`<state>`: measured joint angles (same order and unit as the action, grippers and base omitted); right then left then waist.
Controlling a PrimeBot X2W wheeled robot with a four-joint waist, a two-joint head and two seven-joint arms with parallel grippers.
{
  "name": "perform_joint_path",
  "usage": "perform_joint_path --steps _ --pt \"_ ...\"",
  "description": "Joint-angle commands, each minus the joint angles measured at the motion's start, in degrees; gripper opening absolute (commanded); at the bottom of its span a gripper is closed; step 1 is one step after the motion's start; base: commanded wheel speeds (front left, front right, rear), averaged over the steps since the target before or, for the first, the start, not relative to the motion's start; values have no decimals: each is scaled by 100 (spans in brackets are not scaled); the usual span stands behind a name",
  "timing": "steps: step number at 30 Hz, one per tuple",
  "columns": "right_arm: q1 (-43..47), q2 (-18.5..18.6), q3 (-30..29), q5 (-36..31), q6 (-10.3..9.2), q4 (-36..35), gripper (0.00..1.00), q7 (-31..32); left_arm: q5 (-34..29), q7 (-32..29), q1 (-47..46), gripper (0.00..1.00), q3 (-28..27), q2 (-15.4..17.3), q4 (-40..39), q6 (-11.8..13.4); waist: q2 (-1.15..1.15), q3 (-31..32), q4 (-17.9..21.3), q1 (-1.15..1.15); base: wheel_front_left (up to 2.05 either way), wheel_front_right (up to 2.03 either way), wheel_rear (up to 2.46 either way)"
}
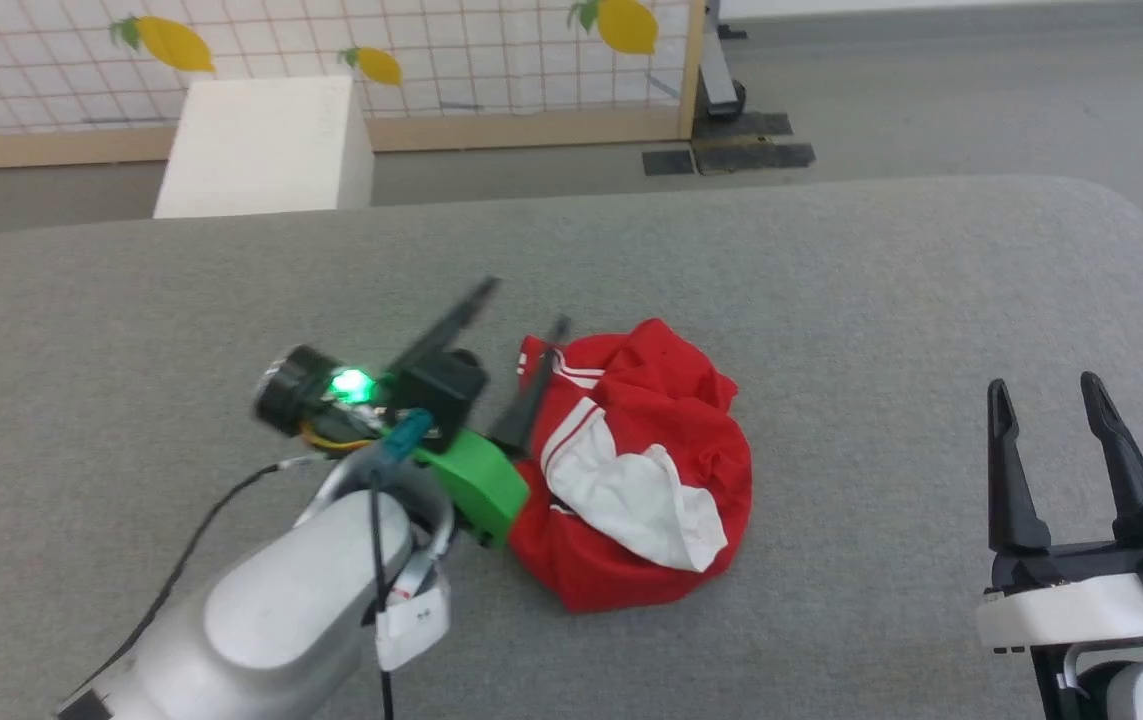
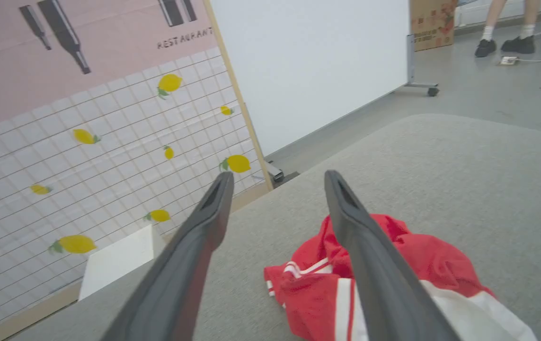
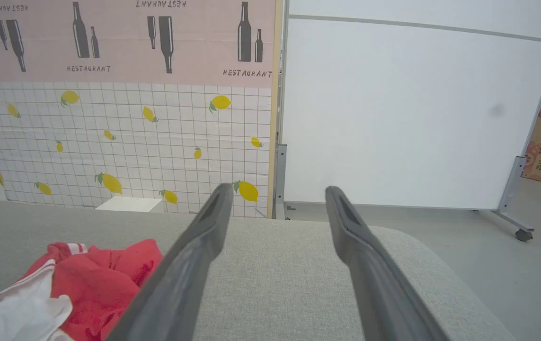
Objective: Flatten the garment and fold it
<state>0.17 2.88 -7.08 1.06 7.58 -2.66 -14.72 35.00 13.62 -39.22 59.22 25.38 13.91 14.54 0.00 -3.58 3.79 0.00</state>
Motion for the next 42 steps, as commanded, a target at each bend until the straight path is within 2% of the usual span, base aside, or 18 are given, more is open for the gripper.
perform_joint_path --steps 1,3,6,9,12,17,23,31,37,42 --pt "76 -1 2 24 -9 -39 100 -28 -130 88 201 100 -201 64 -62 276 0 176 -194 0 0 0 0" --pt "101 -1 -17 41 -9 -67 100 -28 -299 130 452 100 -660 66 -302 666 0 200 -266 0 0 0 0" --pt "117 -1 -28 71 -9 -98 100 -28 -711 135 914 100 -1417 45 -856 981 0 194 -328 0 0 0 0" --pt "105 -1 -34 107 -9 -117 100 -28 -1086 136 1531 100 -2194 -31 -1274 1056 0 175 -364 0 0 0 0" --pt "93 -1 -53 175 -9 -142 100 -28 -1427 137 2060 100 -2816 -161 -1486 985 0 161 -382 0 0 0 0" --pt "112 -1 -96 307 -9 -126 100 -28 -1836 137 2841 100 -3678 -585 -1597 657 0 157 -409 0 0 0 0" --pt "222 -1 -90 434 -9 1 100 -28 -2069 137 3434 100 -4353 -1129 -1227 123 0 212 -427 0 0 0 0" --pt "364 -1 66 490 -9 183 100 -28 -2383 138 3670 100 -4900 -1576 -823 -634 0 245 -456 0 0 0 0" --pt "376 -1 86 497 -9 242 100 -28 -2580 138 3684 100 -5214 -1808 -624 -986 0 243 -482 0 0 0 0" --pt "372 -1 89 476 -9 262 100 -28 -2744 138 3693 100 -5401 -1932 -559 -1155 0 261 -485 0 0 0 0"
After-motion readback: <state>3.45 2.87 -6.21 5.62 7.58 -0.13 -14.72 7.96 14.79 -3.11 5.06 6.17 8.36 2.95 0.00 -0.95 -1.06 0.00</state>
